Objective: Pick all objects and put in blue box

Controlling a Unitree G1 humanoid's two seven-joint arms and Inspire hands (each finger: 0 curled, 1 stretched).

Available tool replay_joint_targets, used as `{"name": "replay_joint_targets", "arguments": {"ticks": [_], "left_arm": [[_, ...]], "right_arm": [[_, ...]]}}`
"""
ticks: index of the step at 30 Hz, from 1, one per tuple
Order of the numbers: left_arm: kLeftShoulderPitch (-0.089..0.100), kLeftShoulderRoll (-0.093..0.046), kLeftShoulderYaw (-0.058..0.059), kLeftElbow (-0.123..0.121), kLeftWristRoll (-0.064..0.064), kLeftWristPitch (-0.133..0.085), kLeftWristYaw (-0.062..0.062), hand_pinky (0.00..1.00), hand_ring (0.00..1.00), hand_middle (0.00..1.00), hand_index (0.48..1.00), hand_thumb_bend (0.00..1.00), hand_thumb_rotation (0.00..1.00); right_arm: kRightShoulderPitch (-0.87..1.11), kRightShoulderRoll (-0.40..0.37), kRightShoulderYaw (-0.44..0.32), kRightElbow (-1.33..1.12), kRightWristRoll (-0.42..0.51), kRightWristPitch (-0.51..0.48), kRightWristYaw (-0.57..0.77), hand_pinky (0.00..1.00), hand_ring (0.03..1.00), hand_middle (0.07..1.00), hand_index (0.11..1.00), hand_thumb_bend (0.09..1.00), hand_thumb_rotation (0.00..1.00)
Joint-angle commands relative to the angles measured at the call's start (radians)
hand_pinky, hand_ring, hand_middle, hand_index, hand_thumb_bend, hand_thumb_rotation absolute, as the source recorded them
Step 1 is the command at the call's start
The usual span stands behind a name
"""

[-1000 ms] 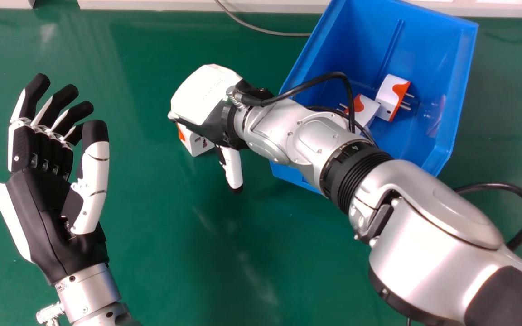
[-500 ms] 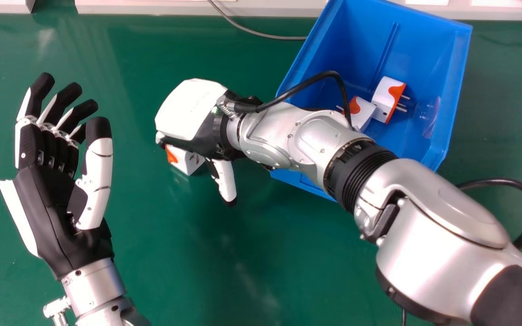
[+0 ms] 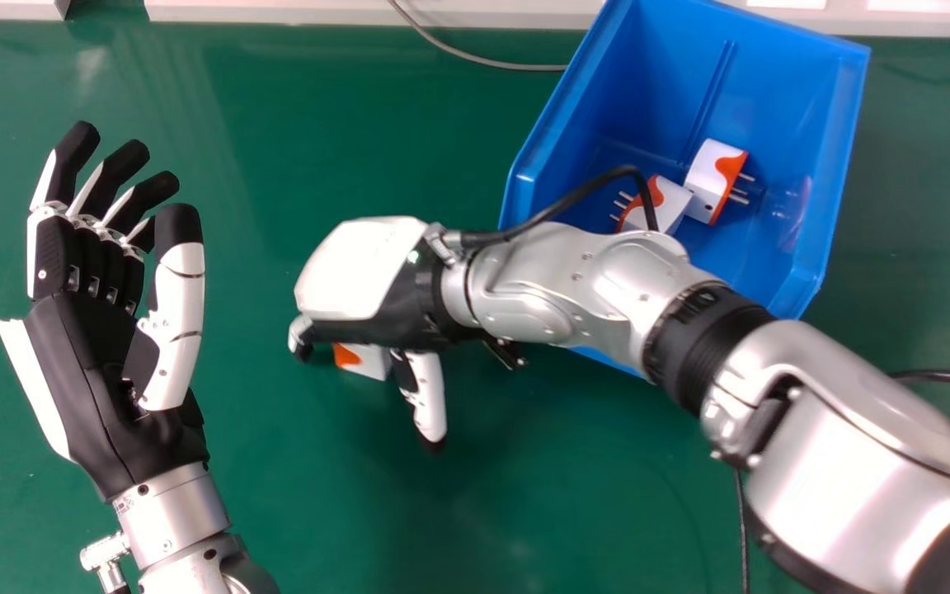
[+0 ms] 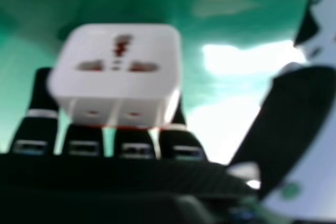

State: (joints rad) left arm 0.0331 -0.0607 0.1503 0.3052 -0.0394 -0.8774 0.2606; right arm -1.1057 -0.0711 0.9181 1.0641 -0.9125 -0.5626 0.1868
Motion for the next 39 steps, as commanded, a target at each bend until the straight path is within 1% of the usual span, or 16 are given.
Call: {"name": "replay_joint_targets", "arguments": {"ticks": [1, 4, 7, 10, 14, 17, 20, 24, 25, 26, 28, 29, 31, 33, 37, 39], "left_arm": [[-0.014, -0.030, -0.008, -0.023, 0.003, -0.001, -0.011, 0.63, 0.69, 0.76, 0.807, 0.63, 0.44], [-0.019, -0.027, -0.009, -0.020, -0.005, -0.001, -0.020, 0.63, 0.69, 0.76, 0.806, 0.63, 0.44], [-0.022, -0.028, -0.006, -0.021, -0.001, 0.003, -0.020, 0.64, 0.70, 0.76, 0.807, 0.63, 0.44], [-0.023, -0.029, -0.007, -0.022, -0.006, 0.006, -0.026, 0.63, 0.69, 0.76, 0.805, 0.63, 0.44], [-0.025, -0.027, -0.007, -0.018, -0.003, 0.004, -0.029, 0.63, 0.70, 0.76, 0.804, 0.63, 0.44], [-0.025, -0.027, -0.008, -0.017, -0.009, 0.007, -0.034, 0.64, 0.70, 0.76, 0.804, 0.63, 0.44], [-0.027, -0.028, -0.007, -0.013, -0.015, 0.003, -0.039, 0.64, 0.70, 0.76, 0.806, 0.63, 0.44], [-0.027, -0.028, -0.004, -0.014, -0.014, 0.003, -0.042, 0.64, 0.70, 0.76, 0.807, 0.63, 0.44], [-0.027, -0.028, -0.003, -0.014, -0.014, 0.004, -0.043, 0.64, 0.70, 0.76, 0.807, 0.63, 0.44], [-0.026, -0.028, -0.003, -0.016, -0.015, 0.005, -0.043, 0.64, 0.69, 0.76, 0.806, 0.63, 0.44], [-0.025, -0.028, -0.004, -0.017, -0.016, 0.006, -0.045, 0.64, 0.70, 0.76, 0.805, 0.64, 0.44], [-0.025, -0.027, -0.003, -0.015, -0.016, 0.006, -0.045, 0.64, 0.70, 0.76, 0.805, 0.64, 0.44], [-0.026, -0.025, 0.000, -0.011, -0.012, 0.003, -0.043, 0.64, 0.70, 0.76, 0.805, 0.64, 0.44], [-0.027, -0.026, 0.001, -0.010, -0.011, 0.001, -0.043, 0.64, 0.70, 0.76, 0.805, 0.64, 0.44], [-0.029, -0.025, 0.001, -0.008, -0.015, 0.002, -0.047, 0.64, 0.70, 0.76, 0.806, 0.64, 0.44], [-0.030, -0.026, 0.001, -0.008, -0.013, 0.005, -0.045, 0.64, 0.70, 0.76, 0.807, 0.64, 0.44]], "right_arm": [[0.053, -0.042, 0.010, -0.031, -0.007, -0.030, 0.036, 0.65, 0.787, 0.817, 0.794, 0.911, 0.29], [0.080, -0.073, 0.000, -0.087, 0.004, -0.041, 0.056, 0.63, 0.772, 0.800, 0.777, 0.928, 0.29], [0.100, -0.096, -0.004, -0.127, 0.006, -0.046, 0.070, 0.62, 0.768, 0.795, 0.768, 0.937, 0.28], [0.112, -0.107, -0.007, -0.151, 0.003, -0.035, 0.087, 0.62, 0.762, 0.788, 0.758, 0.941, 0.28], [0.116, -0.109, -0.010, -0.166, 0.004, -0.015, 0.111, 0.62, 0.755, 0.781, 0.747, 0.937, 0.26], [0.118, -0.109, -0.013, -0.173, 0.001, -0.012, 0.106, 0.62, 0.752, 0.777, 0.744, 0.931, 0.25], [0.116, -0.108, -0.013, -0.170, -0.007, -0.019, 0.077, 0.60, 0.735, 0.761, 0.727, 0.929, 0.22], [0.105, -0.097, -0.010, -0.163, -0.012, -0.005, 0.092, 0.60, 0.733, 0.763, 0.725, 0.925, 0.20], [0.100, -0.098, -0.001, -0.165, -0.030, 0.001, 0.074, 0.60, 0.736, 0.767, 0.726, 0.921, 0.18], [0.095, -0.099, 0.007, -0.167, -0.045, 0.009, 0.064, 0.60, 0.740, 0.773, 0.728, 0.915, 0.16], [0.085, -0.100, 0.020, -0.169, -0.069, 0.025, 0.049, 0.58, 0.728, 0.761, 0.722, 0.829, 0.10], [0.080, -0.097, 0.025, -0.169, -0.078, 0.036, 0.051, 0.57, 0.721, 0.754, 0.719, 0.762, 0.07], [0.071, -0.096, 0.034, -0.176, -0.100, 0.055, 0.039, 0.57, 0.720, 0.753, 0.721, 0.719, 0.04], [0.066, -0.110, 0.038, -0.204, -0.120, 0.059, 0.015, 0.57, 0.722, 0.757, 0.726, 0.705, 0.04], [0.065, -0.132, 0.044, -0.240, -0.165, 0.058, -0.049, 0.60, 0.784, 0.824, 0.729, 0.716, 0.03], [0.066, -0.136, 0.043, -0.246, -0.180, 0.056, -0.077, 0.60, 0.798, 0.843, 0.729, 0.723, 0.03]]}}
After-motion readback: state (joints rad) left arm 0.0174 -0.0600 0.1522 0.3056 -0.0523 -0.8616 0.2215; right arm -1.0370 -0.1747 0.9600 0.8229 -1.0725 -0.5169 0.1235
